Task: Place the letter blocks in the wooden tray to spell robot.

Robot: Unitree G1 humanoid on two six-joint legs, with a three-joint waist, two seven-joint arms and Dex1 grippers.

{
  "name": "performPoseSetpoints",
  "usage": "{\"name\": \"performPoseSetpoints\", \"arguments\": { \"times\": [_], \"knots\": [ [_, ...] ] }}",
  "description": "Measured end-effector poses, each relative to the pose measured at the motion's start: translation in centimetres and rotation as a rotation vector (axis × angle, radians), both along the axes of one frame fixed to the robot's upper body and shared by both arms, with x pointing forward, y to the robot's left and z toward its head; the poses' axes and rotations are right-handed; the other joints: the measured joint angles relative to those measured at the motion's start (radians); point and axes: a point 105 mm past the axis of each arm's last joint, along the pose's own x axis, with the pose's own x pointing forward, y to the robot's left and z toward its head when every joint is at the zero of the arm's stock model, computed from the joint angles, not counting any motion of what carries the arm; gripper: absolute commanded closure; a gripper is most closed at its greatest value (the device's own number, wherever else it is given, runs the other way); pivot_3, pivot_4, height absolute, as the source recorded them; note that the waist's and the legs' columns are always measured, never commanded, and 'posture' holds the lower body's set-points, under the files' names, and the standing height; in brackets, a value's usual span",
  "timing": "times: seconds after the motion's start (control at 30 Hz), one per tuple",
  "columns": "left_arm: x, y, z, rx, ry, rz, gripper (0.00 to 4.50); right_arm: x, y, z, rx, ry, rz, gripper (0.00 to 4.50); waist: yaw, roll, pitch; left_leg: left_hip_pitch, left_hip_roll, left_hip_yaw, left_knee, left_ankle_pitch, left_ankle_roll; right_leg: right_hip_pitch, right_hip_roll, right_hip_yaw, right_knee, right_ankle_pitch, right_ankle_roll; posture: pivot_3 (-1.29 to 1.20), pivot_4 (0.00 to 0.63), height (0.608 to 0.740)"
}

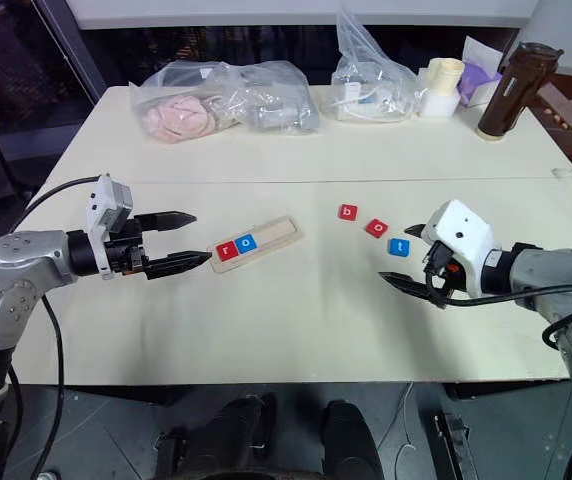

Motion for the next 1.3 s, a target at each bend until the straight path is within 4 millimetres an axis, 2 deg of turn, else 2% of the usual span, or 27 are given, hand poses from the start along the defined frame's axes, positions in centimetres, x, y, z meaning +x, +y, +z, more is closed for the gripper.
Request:
{"name": "performPoseSetpoints", "arguments": {
  "times": [0.77, 0.97, 1.13, 1.3],
  "knots": [
    [0.3, 0.5, -0.4, 0.025, 0.002, 0.023, 0.00, 0.7, 0.6, 0.3, -0.001, -0.038, 0.004, 0.04, 0.000, 0.000, 0.000, 0.000, 0.000, 0.000, 0.001, 0.001, 0.001, 0.000, 0.000, 0.000, 0.001, 0.000, 0.000, 0.00, 0.150, 0.738],
    [1.8, -0.3, -2.4, 0.044, -0.017, 0.037, 0.00, 0.6, 0.9, -0.1, 0.003, -0.043, -0.001, 0.04, 0.003, 0.001, 0.000, 0.000, 0.000, 0.000, 0.002, 0.001, 0.001, 0.000, 0.000, 0.000, 0.002, 0.000, 0.000, 0.00, 0.150, 0.738],
    [4.2, -1.5, -5.6, 0.069, -0.027, 0.058, 0.00, 0.4, 1.5, -0.8, 0.002, -0.033, 0.006, 0.04, 0.002, 0.000, -0.001, 0.000, -0.001, 0.000, 0.004, 0.001, 0.001, 0.000, 0.000, 0.000, 0.003, 0.001, 0.001, 0.00, 0.150, 0.738],
    [5.6, -2.1, -7.9, 0.119, -0.041, 0.037, 0.00, 0.2, 1.7, -1.0, -0.002, -0.033, -0.004, 0.04, 0.001, 0.000, -0.001, 0.000, -0.001, 0.000, 0.003, 0.001, 0.001, 0.000, 0.000, 0.000, 0.003, 0.003, 0.004, 0.00, 0.150, 0.738]
  ]
}}
